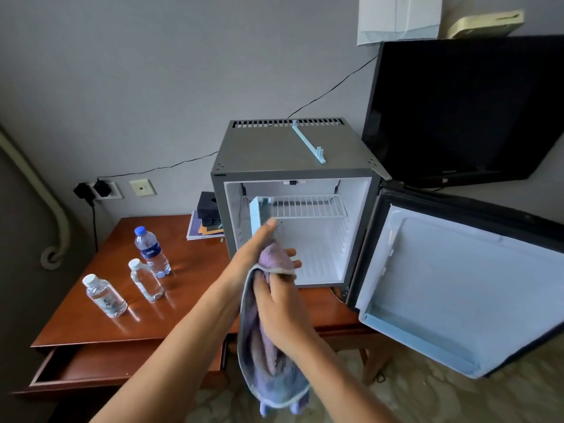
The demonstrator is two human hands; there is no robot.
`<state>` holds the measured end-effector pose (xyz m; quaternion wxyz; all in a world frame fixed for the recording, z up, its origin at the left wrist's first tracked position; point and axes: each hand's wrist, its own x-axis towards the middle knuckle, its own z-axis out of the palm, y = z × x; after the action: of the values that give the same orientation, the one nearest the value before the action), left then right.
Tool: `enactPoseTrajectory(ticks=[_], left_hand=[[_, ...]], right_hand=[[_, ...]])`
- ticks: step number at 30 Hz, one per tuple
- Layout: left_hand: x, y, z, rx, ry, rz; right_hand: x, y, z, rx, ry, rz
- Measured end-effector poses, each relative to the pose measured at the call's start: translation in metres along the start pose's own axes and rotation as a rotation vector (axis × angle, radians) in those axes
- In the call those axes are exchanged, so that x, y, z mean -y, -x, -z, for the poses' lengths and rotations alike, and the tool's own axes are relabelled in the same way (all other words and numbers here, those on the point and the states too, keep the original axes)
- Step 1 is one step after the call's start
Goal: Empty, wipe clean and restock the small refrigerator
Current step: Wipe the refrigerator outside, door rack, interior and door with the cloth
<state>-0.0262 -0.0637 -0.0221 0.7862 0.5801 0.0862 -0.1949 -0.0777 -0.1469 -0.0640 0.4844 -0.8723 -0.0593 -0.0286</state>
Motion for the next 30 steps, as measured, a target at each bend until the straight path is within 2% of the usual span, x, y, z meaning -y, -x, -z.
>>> enactPoseTrajectory(ticks=[5,9,11,14,17,21,23,30], left_hand=[[0.006,-0.01,0.006,-0.067,0.184,0.002],[0.008,-0.01,0.012,-0.083,0.217,-0.012],[0.007,-0.011,0.013,-0.087,0.226,-0.002],[0.002,-0.013,0.008,-0.103,0.25,0.028],[-0.013,-0.018,-0.001,-0.104,0.225,0.011],[-0.055,-0.022,-0.016,-0.195,0.02,-0.074],[-0.083,-0.026,-0.024,-0.225,-0.111,-0.127],[-0.171,-0.077,-0.036,-0.352,-0.564,-0.253]], right_hand=[[-0.023,0.036,0.001,-0.028,0.312,0.174],[-0.037,0.063,0.012,-0.097,0.367,0.267],[-0.042,0.069,0.022,-0.032,0.311,0.222],[-0.046,0.068,0.054,0.03,0.096,0.07],[-0.044,0.052,0.091,-0.124,-0.19,-0.092],[-0.04,0.031,0.132,-0.218,-0.467,-0.291],[-0.042,0.019,0.146,-0.247,-0.562,-0.303],[-0.033,-0.024,0.16,-0.212,-0.616,-0.277]])
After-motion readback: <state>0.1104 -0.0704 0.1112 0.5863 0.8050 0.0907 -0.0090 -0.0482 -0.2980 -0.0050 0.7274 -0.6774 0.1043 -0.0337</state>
